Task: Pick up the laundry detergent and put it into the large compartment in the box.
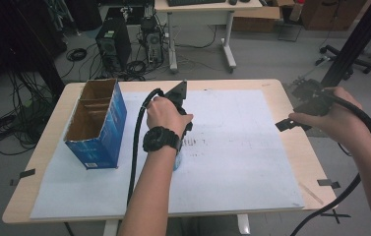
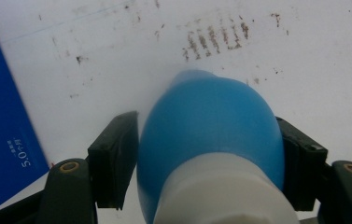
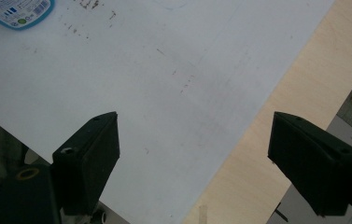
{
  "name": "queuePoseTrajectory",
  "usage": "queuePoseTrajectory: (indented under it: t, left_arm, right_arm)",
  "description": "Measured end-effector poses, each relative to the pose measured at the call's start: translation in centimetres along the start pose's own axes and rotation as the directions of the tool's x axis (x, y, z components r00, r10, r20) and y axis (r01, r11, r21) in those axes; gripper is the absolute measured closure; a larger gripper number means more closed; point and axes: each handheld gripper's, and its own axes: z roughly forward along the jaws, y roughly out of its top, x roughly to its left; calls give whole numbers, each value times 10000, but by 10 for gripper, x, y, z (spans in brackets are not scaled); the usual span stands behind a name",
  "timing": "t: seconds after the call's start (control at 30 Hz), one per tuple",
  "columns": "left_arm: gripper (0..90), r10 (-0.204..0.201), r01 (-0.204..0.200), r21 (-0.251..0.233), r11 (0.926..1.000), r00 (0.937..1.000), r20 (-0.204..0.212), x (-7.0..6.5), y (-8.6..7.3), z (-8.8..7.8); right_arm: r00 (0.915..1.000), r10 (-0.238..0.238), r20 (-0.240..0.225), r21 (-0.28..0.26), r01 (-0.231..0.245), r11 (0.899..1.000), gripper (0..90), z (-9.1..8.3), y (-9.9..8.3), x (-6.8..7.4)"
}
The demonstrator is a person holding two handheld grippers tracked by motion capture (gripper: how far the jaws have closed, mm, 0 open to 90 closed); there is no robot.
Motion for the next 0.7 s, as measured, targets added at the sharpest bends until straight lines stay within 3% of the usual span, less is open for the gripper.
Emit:
queuePoseTrajectory:
  t: [0.13,0.7]
  left_arm:
    - [369,-36,35,33,10000,10000,47,-1,1,0]
    - [375,128,-132,263,9996,9998,151,0,3,-2]
  right_arm:
    - [10000,7,-9,19,-7,10000,166,1,0,0]
    - [10000,83,35,1,-83,10000,166,-2,0,-2]
